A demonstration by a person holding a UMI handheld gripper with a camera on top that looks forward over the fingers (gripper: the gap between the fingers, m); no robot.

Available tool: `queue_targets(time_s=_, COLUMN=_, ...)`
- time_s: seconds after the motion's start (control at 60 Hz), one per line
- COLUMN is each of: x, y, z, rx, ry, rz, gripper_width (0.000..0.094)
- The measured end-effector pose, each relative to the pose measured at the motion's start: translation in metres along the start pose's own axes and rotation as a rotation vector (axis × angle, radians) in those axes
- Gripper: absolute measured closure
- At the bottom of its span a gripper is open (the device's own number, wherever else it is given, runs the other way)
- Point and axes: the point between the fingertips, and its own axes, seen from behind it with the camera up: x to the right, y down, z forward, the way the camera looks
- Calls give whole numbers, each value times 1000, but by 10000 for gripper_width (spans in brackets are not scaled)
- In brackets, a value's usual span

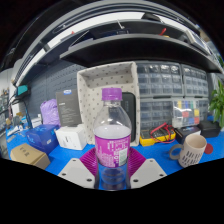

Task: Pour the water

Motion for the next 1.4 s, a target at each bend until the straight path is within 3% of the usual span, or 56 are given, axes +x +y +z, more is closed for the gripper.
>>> queue_targets(time_s=0.167, x=3, y=2, z=-2, rx=-53, ry=-4, rz=235, gripper_width=577)
queue_targets(time_s=0.45, x=33, y=-63, z=-7, rx=53, ry=30, rz=1090, gripper_width=579)
queue_targets(time_s=0.583, x=39, y=-80, z=-4, rx=54, ry=24, rz=1405, gripper_width=581)
queue_targets(time_s=0.917, x=-59, y=-96, z=56, rx=-42, ry=-83, rz=1886, gripper_width=581)
queue_targets(time_s=1.25, x=-198, y=-106, z=130, rx=-186, ry=-132, rz=1804, gripper_width=580)
queue_targets(time_s=1.35, x=-234, y=-123, z=149, rx=-242, ry=-154, rz=1433, gripper_width=581)
queue_targets(time_s=1.4, x=-236, y=-139, z=161, rx=-214, ry=-166, rz=1179, gripper_width=580)
